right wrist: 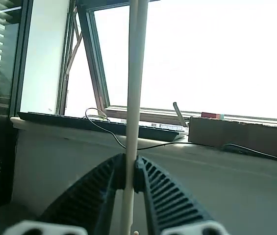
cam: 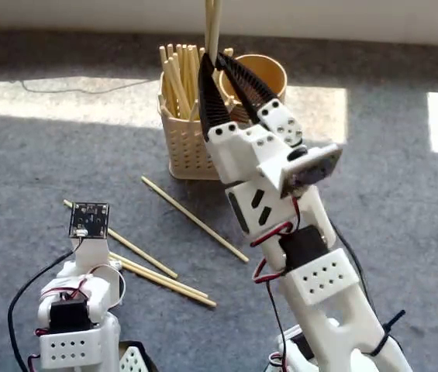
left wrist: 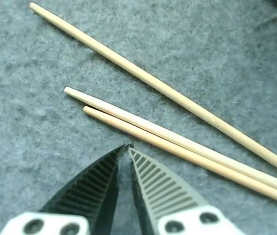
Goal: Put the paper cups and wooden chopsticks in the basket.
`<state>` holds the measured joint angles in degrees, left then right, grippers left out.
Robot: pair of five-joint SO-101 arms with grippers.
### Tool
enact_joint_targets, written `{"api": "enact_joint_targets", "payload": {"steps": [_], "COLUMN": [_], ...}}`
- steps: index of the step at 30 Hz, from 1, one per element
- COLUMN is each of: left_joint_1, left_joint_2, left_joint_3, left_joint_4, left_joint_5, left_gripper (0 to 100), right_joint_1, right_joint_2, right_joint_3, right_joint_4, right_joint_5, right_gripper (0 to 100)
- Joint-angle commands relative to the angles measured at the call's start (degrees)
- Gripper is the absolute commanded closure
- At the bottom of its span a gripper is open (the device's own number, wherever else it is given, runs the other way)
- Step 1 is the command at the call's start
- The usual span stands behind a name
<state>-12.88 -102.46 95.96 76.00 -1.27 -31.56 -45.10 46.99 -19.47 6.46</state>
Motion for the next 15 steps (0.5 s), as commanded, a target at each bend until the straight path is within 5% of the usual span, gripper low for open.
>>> {"api": "enact_joint_targets", "payload": {"steps": [1,15], "left_joint_1": [0.5,0.5], "left_joint_2": [0.1,0.1], "left_joint_3": [1.3,1.3], "left_joint_4": [0.4,0.4], "left_joint_5": [-0.2,-0.2], "left_gripper": [100,100], "right_joint_1": [0.7,0.7], "right_joint_2": [3.9,19.7], "right_joint_3": [-2.2,-2.3], "right_joint_4": [-5.3,-18.6], "right_joint_5": [0.5,0.7], "right_gripper": [99.3,99.3]}}
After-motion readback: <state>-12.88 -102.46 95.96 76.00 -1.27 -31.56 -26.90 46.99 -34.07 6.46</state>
